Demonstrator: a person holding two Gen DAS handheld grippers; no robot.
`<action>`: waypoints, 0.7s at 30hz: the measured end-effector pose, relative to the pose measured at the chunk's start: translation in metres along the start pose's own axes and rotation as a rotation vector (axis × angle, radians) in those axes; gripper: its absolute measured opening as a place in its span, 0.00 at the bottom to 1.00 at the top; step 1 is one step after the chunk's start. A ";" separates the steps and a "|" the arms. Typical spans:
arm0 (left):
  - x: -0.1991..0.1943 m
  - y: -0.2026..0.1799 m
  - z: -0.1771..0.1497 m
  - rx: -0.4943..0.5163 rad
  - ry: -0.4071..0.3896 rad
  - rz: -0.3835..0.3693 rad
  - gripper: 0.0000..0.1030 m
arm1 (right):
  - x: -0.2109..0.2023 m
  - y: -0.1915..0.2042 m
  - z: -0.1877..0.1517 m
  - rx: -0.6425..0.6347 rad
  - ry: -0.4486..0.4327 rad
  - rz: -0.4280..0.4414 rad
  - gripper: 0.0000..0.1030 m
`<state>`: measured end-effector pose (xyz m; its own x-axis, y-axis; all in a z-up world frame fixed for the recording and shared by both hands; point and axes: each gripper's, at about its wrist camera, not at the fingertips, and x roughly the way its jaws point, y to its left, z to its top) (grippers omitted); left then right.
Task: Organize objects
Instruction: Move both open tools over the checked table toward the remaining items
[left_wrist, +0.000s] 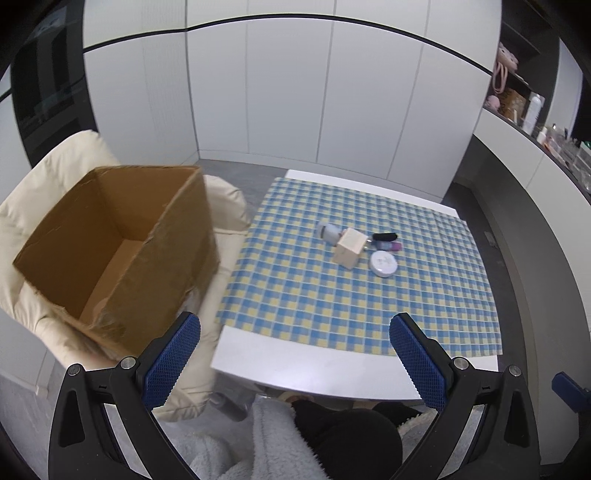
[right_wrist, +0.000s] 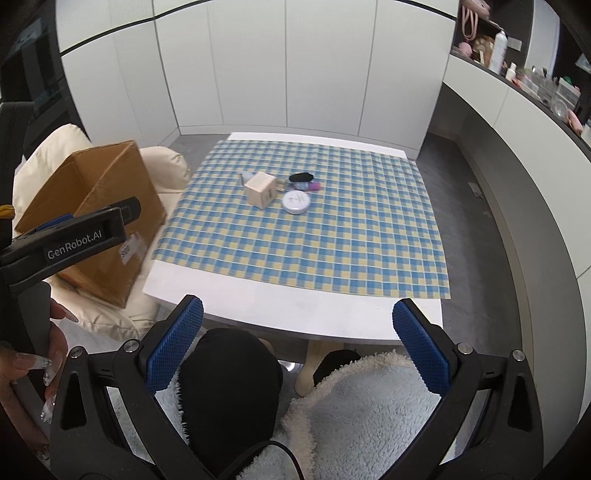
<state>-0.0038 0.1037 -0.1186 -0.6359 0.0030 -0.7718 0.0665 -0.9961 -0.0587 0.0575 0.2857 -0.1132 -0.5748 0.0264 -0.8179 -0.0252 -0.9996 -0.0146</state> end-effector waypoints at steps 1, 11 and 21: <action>0.003 -0.006 0.001 0.009 -0.001 -0.001 0.99 | 0.002 -0.004 0.000 0.004 0.003 -0.003 1.00; 0.039 -0.022 0.012 0.015 0.036 0.016 0.99 | 0.038 -0.032 0.016 0.049 0.021 -0.010 1.00; 0.105 -0.021 0.024 -0.001 0.094 0.062 0.99 | 0.118 -0.048 0.042 0.074 0.071 -0.014 1.00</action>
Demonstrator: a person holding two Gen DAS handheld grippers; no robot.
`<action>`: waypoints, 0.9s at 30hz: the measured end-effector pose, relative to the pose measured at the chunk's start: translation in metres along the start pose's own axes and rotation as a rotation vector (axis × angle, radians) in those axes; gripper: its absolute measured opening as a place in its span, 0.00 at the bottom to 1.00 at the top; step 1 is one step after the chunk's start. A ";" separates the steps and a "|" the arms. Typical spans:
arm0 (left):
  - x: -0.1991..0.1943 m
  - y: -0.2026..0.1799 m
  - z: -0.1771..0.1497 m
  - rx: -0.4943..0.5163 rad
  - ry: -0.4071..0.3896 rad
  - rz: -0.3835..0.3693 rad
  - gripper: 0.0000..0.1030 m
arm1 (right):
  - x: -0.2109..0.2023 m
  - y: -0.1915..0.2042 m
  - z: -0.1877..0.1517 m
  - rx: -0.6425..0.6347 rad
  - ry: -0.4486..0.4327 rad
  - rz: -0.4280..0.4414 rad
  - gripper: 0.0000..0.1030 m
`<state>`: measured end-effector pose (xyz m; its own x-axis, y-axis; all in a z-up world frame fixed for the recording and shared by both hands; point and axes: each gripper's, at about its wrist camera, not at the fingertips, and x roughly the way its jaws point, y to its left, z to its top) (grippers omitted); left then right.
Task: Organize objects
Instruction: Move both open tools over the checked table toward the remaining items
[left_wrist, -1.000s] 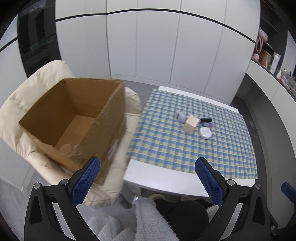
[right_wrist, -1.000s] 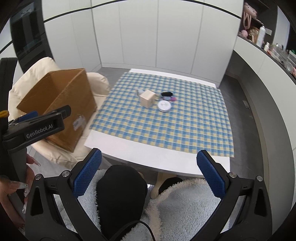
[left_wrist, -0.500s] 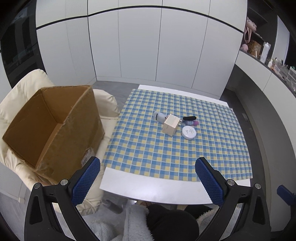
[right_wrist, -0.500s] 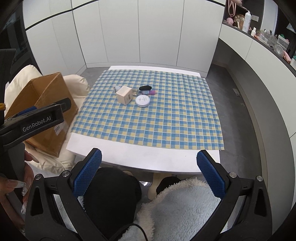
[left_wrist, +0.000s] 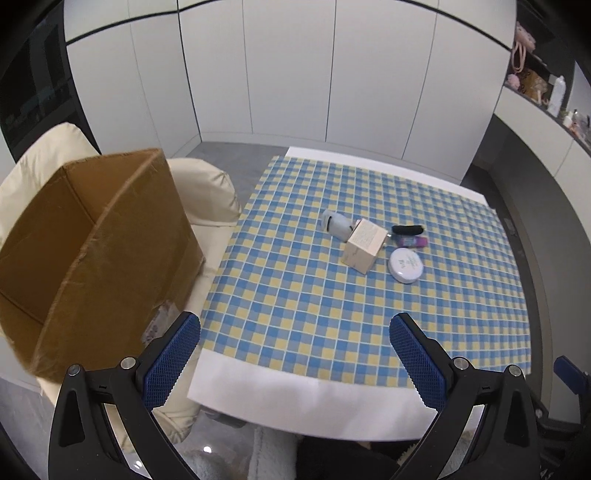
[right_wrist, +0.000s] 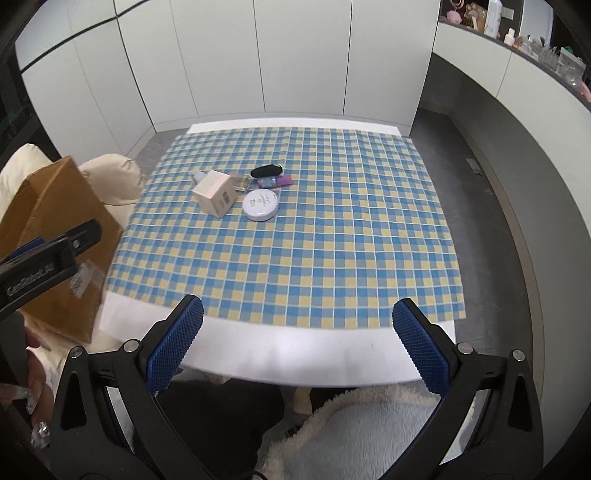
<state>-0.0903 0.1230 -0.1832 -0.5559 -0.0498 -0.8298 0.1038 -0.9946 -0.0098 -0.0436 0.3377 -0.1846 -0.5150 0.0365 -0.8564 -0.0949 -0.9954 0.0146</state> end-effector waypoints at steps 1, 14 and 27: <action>0.009 -0.001 0.002 -0.001 0.009 0.003 0.99 | 0.009 -0.002 0.004 0.000 0.005 -0.001 1.00; 0.083 -0.011 0.025 0.009 0.062 -0.032 0.99 | 0.119 0.004 0.057 -0.022 0.007 0.023 1.00; 0.124 -0.023 0.041 0.059 0.086 -0.023 0.99 | 0.204 0.035 0.084 -0.059 0.036 0.030 1.00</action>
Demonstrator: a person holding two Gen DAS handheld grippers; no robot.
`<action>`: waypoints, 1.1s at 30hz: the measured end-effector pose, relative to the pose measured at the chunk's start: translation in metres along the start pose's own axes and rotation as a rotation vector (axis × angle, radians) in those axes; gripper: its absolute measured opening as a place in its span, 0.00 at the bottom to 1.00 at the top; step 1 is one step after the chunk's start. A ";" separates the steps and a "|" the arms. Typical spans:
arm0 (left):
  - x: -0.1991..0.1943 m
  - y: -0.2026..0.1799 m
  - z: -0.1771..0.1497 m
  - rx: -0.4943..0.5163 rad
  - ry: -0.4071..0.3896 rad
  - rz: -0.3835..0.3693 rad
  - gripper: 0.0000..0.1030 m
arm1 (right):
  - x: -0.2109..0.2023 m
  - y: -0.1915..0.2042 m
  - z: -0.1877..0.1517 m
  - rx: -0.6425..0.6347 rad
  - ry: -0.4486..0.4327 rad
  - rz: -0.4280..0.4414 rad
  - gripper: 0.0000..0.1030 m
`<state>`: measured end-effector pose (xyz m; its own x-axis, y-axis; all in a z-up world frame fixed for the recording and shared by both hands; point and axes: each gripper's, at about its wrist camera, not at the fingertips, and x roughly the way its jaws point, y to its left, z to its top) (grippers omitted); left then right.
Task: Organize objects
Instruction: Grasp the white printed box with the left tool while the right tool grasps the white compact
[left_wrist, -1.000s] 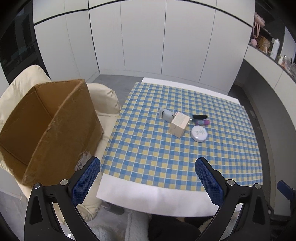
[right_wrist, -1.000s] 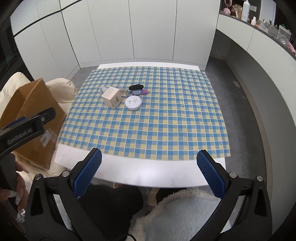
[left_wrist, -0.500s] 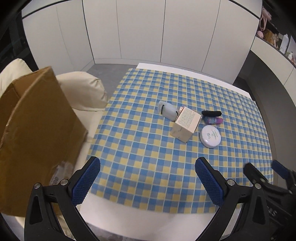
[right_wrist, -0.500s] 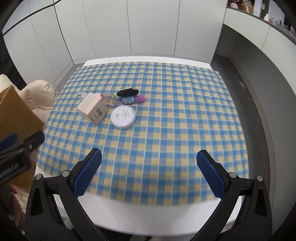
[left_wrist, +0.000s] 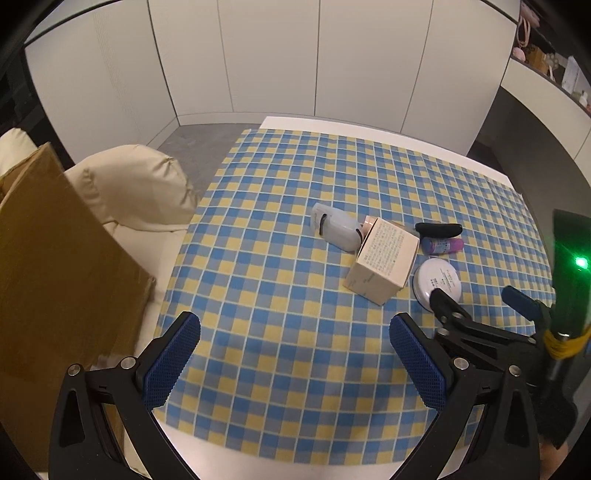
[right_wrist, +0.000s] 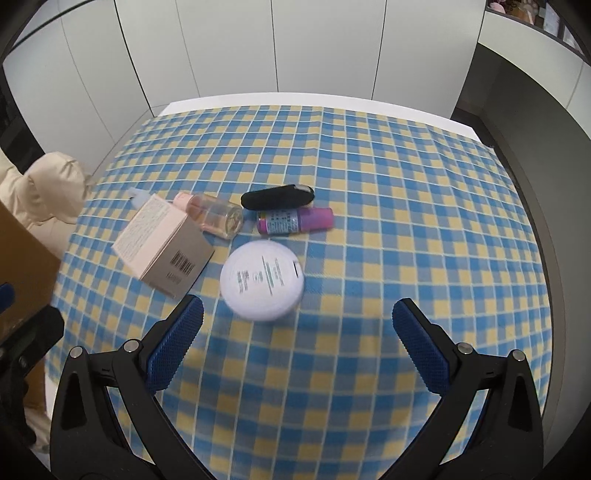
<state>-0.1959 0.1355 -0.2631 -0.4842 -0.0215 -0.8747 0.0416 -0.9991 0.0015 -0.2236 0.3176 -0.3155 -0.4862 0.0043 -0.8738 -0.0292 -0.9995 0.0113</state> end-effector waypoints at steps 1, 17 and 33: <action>0.003 -0.003 0.002 0.009 0.000 0.000 0.99 | 0.006 0.002 0.001 -0.001 0.003 -0.007 1.00; 0.045 -0.035 0.014 0.076 0.026 -0.032 0.99 | 0.026 -0.007 0.000 -0.002 -0.016 -0.033 0.58; 0.096 -0.062 0.033 0.101 0.027 0.010 0.45 | 0.037 -0.075 0.010 0.094 0.019 -0.079 0.58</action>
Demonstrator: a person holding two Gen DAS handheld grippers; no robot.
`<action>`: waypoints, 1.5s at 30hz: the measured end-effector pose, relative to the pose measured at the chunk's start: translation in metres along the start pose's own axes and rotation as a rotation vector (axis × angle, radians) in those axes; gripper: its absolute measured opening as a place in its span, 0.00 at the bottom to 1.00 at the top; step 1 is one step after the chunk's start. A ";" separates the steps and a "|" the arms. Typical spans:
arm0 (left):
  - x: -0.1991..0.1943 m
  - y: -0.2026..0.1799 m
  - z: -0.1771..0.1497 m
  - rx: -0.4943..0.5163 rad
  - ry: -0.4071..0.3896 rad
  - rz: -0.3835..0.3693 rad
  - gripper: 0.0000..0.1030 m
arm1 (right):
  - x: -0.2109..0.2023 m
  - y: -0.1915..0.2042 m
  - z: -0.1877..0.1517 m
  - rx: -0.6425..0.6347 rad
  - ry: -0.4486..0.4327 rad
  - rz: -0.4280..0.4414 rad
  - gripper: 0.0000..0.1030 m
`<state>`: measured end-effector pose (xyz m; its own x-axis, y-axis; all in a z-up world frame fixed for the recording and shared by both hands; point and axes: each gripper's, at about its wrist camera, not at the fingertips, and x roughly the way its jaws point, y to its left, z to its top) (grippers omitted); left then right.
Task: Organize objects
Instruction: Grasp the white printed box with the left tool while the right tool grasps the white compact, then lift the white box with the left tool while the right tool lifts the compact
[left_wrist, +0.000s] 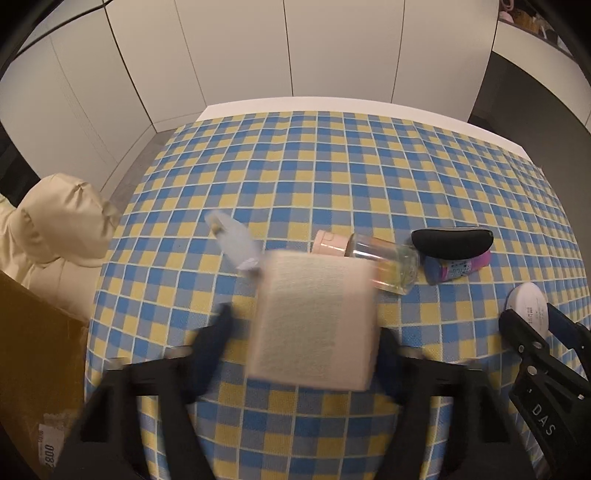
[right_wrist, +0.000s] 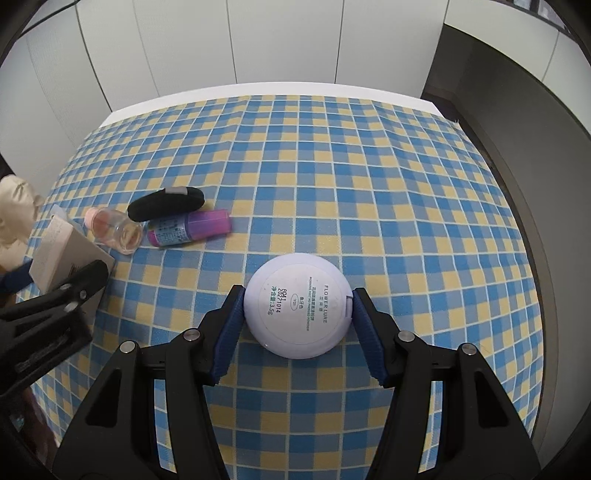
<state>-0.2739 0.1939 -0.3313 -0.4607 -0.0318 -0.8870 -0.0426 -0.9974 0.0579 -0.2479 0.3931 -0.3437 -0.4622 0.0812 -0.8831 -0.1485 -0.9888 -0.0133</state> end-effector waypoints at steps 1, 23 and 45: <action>-0.001 0.001 0.000 -0.003 -0.009 -0.013 0.43 | 0.001 -0.001 0.001 0.001 0.003 -0.003 0.58; -0.086 0.000 0.011 0.010 -0.105 0.025 0.43 | -0.050 -0.010 0.016 0.002 -0.047 -0.018 0.58; -0.232 -0.008 0.041 0.040 -0.275 -0.026 0.43 | -0.222 -0.002 0.038 0.007 -0.227 -0.070 0.58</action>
<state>-0.2035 0.2121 -0.1073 -0.6823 0.0178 -0.7309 -0.0899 -0.9942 0.0597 -0.1787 0.3813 -0.1297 -0.6349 0.1763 -0.7522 -0.1928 -0.9790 -0.0667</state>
